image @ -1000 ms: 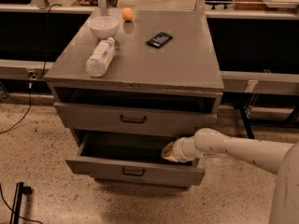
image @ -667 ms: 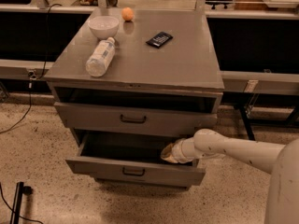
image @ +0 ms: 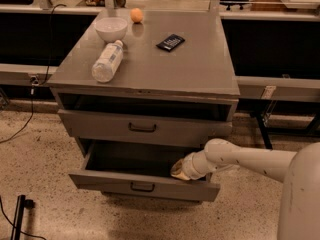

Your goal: Open middle drawer

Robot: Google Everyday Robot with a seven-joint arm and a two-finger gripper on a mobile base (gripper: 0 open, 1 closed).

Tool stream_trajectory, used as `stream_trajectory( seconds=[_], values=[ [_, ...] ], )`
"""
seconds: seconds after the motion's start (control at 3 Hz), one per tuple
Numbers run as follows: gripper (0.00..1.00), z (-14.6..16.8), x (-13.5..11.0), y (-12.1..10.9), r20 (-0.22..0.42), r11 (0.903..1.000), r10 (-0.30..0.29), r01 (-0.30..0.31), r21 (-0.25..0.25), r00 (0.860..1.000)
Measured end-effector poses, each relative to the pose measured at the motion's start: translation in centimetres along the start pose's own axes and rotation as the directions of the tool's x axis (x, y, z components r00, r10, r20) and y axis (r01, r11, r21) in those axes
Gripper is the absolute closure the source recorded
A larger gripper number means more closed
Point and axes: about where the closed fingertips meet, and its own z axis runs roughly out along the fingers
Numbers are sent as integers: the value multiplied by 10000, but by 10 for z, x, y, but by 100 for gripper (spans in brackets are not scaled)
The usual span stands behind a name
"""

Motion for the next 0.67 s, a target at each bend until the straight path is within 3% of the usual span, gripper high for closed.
stream_trajectory(
  seconds=[0.33,0.67],
  values=[
    [100,0,1,5,-4,10000,17,-17,-92,10000],
    [100,-6,-1,27,746,9995,-235,248,-177,9969]
  ],
)
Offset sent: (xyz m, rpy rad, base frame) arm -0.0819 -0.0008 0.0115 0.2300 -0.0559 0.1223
